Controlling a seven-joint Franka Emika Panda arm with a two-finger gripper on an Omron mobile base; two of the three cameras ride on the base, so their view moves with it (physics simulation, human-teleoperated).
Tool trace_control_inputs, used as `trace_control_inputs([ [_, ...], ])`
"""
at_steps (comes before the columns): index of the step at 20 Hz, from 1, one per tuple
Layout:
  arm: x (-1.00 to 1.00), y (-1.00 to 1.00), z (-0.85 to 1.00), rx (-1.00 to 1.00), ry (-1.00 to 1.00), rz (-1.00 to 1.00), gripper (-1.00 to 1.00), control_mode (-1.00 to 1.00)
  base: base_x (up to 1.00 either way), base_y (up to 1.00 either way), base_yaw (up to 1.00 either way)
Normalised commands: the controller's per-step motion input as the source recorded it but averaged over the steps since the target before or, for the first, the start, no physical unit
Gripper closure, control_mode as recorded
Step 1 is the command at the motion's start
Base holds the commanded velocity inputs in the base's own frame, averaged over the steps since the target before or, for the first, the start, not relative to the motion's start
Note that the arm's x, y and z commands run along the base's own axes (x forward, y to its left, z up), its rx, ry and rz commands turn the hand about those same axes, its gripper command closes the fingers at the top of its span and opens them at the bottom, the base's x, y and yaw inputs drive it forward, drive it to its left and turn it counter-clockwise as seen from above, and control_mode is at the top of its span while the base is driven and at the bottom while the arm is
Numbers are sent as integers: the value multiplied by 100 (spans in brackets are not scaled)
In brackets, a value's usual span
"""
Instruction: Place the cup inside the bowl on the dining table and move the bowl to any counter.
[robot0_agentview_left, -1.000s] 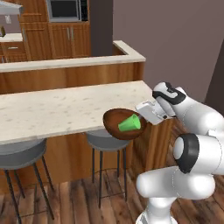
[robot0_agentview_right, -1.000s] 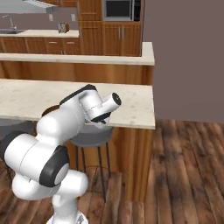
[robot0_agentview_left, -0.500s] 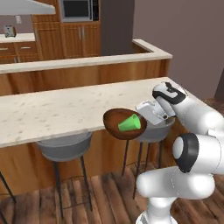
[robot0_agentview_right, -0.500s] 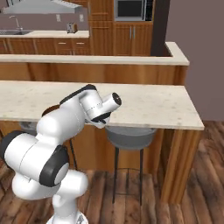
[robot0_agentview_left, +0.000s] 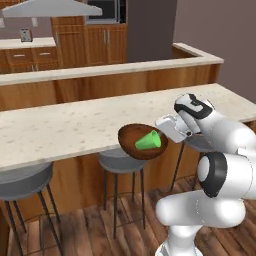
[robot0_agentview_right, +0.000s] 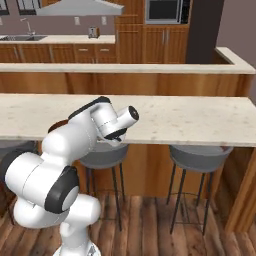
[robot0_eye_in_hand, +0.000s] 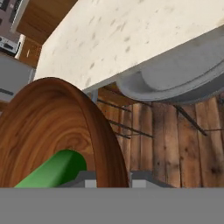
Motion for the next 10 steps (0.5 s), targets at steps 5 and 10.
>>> trace_control_inputs([
  [5, 0, 0, 0, 0, 0, 0, 100, 100, -13, 100, -8],
  [10, 0, 0, 0, 0, 0, 0, 100, 100, -12, 100, -8],
])
